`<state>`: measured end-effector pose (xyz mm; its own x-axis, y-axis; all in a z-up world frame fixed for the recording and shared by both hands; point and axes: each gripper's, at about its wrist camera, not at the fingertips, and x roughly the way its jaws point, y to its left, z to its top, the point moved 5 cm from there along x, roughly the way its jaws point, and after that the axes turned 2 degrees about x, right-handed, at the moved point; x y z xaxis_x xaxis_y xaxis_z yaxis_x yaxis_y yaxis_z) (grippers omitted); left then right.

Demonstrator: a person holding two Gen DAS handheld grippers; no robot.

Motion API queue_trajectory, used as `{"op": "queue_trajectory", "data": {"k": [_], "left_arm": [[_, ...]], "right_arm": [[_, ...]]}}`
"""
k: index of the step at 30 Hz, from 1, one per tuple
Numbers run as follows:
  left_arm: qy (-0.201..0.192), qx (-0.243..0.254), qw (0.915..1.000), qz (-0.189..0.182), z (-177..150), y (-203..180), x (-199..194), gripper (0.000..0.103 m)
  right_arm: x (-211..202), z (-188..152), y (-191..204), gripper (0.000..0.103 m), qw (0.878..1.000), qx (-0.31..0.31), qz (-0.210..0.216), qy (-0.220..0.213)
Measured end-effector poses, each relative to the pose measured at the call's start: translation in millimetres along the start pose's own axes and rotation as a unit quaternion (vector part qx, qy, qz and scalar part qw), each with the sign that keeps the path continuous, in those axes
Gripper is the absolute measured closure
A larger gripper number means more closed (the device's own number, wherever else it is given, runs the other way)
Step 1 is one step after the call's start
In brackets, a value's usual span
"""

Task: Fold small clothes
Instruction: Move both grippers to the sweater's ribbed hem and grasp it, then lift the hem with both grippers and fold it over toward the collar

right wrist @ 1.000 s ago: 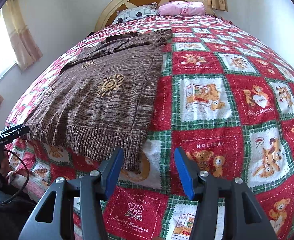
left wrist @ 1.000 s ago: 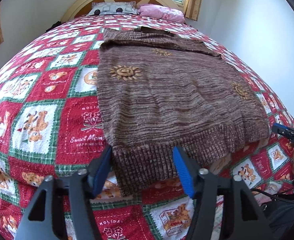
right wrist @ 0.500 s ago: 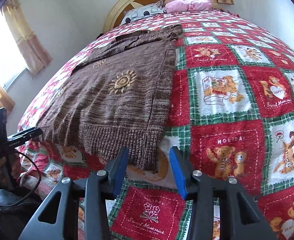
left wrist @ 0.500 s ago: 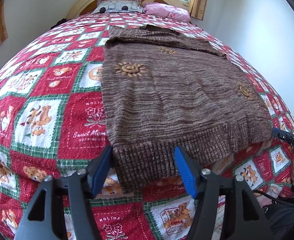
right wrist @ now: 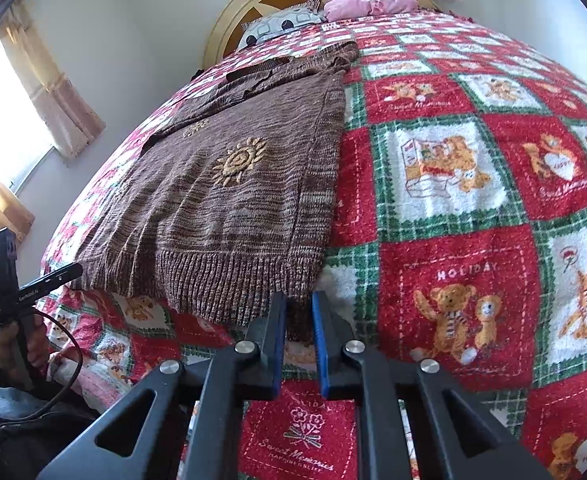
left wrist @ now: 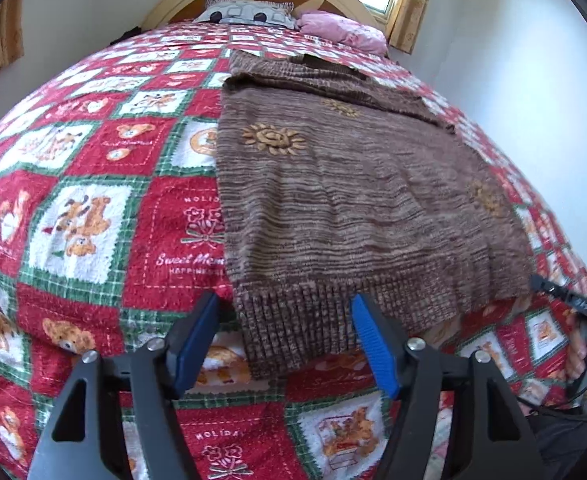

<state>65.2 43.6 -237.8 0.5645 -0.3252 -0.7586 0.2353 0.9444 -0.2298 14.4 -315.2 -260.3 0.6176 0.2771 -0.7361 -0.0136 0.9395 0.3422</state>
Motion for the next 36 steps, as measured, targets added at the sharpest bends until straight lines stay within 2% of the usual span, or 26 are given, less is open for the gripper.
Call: {"op": "queue_trajectory", "data": {"k": [1,5,6,7,10,15,18,22,29,36], "left_arm": [[0.001,-0.004,1.0,-0.009,1,0,-1,0.046],[0.004,0.001,1.0,-0.004,-1,-3,1,0.056],[0.002,0.001,1.0,0.0,-1,-2,1,0.071],[0.0,0.001,1.0,0.0,-1,0,1,0.095],[-0.006,-0.018,0.9991,-0.038,4,4,-4,0.095],[-0.059,-0.028,0.9938,-0.09,22,3,-33,0.095],[-0.075,-0.031,0.9909,-0.107,32,3,-45,0.096],[-0.078,-0.049,0.987,-0.132,42,6,-49,0.096],[-0.101,-0.048,0.982,-0.152,83,3,-52,0.096],[-0.119,-0.044,0.9823,-0.138,141,6,-44,0.096]], "right_arm": [[0,0,1,0.09,1.0,0.0,0.002,0.001],[4,-2,-1,0.09,1.0,0.012,0.018,0.007],[3,-3,-2,0.09,1.0,0.014,0.02,0.006],[2,-2,-1,0.097,1.0,0.015,0.022,0.005],[-6,2,1,0.098,0.998,0.021,0.051,-0.008],[-35,15,9,0.098,0.993,0.025,0.096,-0.062],[-47,22,10,0.099,0.989,0.037,0.115,-0.086],[-60,33,10,0.099,0.982,0.059,0.14,-0.109],[-83,80,18,0.099,0.976,0.057,0.155,-0.144],[-78,140,22,0.099,0.971,0.058,0.165,-0.162]]}}
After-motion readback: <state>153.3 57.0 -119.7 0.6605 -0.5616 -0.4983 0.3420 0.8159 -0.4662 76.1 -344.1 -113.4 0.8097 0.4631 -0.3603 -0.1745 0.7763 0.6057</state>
